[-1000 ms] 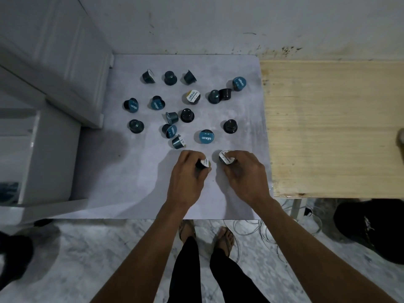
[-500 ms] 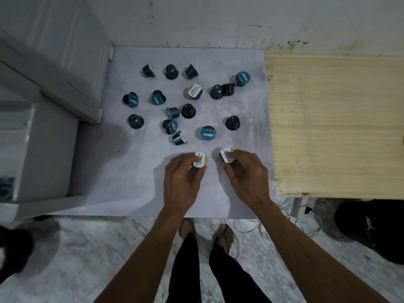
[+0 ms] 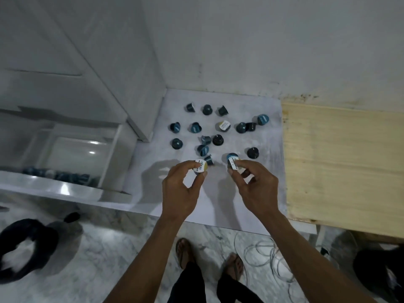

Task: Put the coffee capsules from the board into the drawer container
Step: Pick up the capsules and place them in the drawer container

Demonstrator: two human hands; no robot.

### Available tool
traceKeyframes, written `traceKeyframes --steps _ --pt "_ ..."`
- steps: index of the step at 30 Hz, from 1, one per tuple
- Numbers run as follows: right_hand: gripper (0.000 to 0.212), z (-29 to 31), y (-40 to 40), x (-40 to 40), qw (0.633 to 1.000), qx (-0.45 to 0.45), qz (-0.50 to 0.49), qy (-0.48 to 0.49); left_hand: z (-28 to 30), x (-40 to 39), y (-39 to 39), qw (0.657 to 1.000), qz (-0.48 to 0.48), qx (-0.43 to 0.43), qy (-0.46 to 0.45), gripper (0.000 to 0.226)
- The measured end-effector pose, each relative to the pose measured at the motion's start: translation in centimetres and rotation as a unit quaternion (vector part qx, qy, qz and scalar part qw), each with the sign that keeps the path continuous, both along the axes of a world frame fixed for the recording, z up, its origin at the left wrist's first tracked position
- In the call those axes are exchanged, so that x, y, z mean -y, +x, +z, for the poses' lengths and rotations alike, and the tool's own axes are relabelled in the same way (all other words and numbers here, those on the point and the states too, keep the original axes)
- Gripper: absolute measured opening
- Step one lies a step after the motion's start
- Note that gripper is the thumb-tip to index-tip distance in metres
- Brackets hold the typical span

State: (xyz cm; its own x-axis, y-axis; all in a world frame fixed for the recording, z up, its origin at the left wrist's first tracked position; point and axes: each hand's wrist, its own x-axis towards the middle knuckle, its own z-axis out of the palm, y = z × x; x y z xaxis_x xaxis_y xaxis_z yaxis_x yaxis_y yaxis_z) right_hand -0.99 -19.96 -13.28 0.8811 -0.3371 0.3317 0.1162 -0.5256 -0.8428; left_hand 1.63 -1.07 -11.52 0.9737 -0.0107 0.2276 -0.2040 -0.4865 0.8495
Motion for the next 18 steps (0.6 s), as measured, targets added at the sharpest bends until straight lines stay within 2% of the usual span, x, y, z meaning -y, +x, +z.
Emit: traceKeyframes --steps 8,18 --pt "0.020 7.7 1.6 -9.2 0.999 0.043 0.018 0.012 7.3 -11.8 0.8 0.998 0.045 0.051 0.009 0.021" --pt "0.020 9.8 3.3 -27.1 0.999 0.016 0.046 0.004 9.5 -34.4 2.7 0.996 0.062 0.042 0.039 0.024"
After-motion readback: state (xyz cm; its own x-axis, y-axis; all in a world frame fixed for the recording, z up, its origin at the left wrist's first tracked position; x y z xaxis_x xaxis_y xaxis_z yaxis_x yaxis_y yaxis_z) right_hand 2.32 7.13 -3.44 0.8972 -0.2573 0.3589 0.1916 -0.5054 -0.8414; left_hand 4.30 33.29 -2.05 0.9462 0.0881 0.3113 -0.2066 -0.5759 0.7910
